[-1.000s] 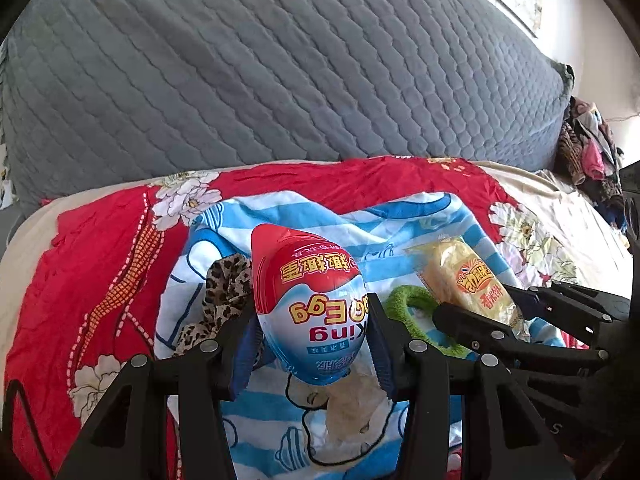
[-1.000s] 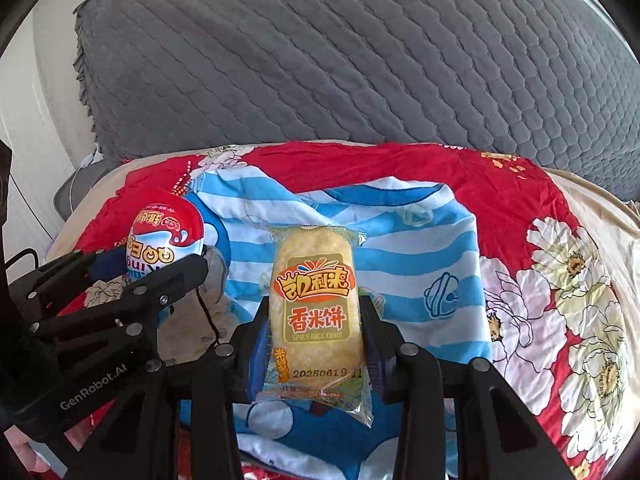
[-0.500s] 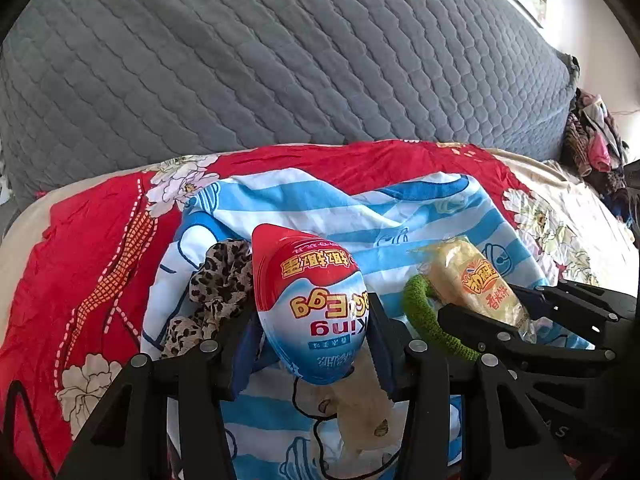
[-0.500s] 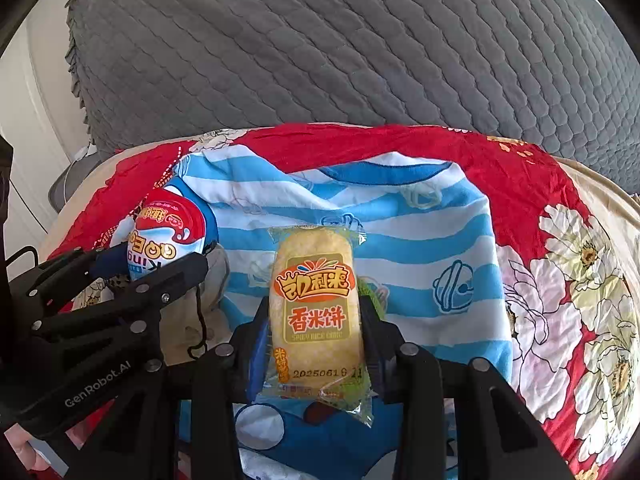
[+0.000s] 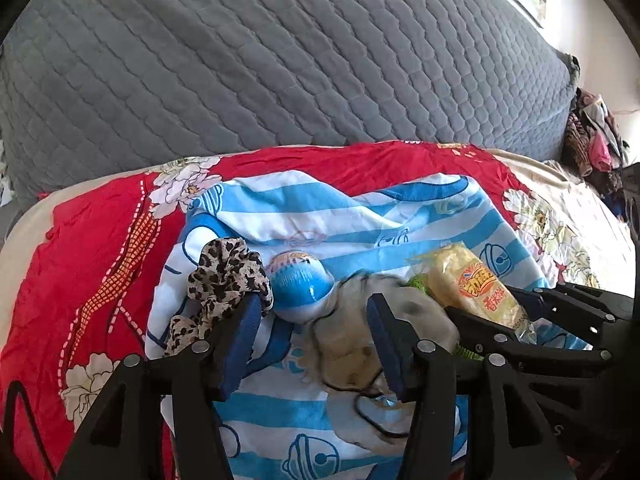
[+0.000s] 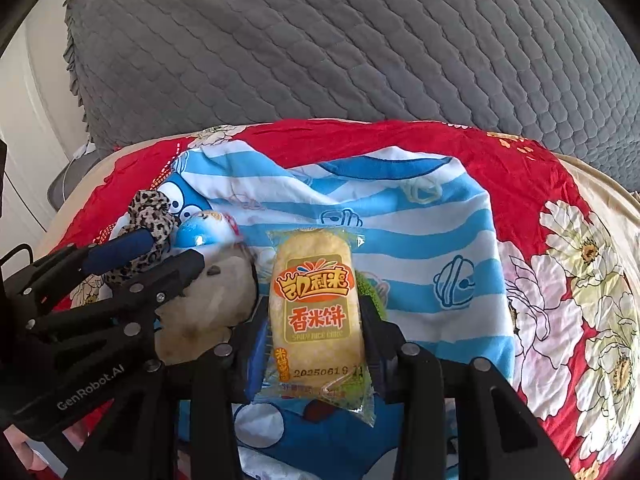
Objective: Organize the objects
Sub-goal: 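Open left tool releasing the King Egg while right tool releases the rice cake, then lift both tools up and away from the tray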
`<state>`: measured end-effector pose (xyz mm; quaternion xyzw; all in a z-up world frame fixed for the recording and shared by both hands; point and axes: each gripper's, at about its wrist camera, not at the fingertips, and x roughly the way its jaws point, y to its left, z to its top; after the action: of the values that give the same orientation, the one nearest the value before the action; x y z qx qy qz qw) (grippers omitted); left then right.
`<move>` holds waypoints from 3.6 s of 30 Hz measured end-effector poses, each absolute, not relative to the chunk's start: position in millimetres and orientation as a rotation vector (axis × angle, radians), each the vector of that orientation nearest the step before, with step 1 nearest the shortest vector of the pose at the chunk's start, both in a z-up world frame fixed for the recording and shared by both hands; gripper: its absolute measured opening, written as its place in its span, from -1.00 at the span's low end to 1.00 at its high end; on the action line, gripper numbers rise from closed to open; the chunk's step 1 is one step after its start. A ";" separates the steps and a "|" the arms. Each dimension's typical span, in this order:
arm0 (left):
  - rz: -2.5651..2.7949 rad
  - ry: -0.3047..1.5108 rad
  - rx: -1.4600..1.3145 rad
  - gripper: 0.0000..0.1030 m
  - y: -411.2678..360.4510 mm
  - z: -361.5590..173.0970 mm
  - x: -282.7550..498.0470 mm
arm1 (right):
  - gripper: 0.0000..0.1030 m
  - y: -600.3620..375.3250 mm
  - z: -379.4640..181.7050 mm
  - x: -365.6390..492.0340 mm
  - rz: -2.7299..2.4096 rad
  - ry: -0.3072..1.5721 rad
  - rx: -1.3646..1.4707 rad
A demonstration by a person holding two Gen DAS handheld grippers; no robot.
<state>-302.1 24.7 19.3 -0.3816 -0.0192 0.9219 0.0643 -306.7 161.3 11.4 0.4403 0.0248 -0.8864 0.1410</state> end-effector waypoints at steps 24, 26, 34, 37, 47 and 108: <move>2.805 -0.091 -1.159 0.45 11.3 25.9 -277.4 | 0.68 170.4 21.6 -290.3 -2.589 0.080 1.297; 2.801 -0.084 -1.164 0.46 10.5 26.6 -273.8 | 0.72 169.4 22.7 -287.1 -2.588 0.095 1.294; 2.787 -0.070 -1.192 0.51 7.4 21.8 -255.7 | 0.76 170.0 23.5 -272.9 -2.575 0.107 1.310; 2.777 -0.086 -1.218 0.52 4.8 19.0 -249.5 | 0.76 172.4 25.4 -266.2 -2.575 0.104 1.311; 2.760 -0.135 -1.288 0.54 -11.3 3.1 -221.7 | 0.77 174.8 40.5 -247.2 -2.580 0.088 1.278; 2.758 -0.134 -1.203 0.66 -3.5 45.4 -101.3 | 0.97 178.3 69.7 -114.2 -2.574 0.100 1.254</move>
<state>-101.3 -3.5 45.4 -0.3987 -0.0443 0.9137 0.0648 -114.2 178.3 69.7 0.4334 0.0345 -0.8899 0.1382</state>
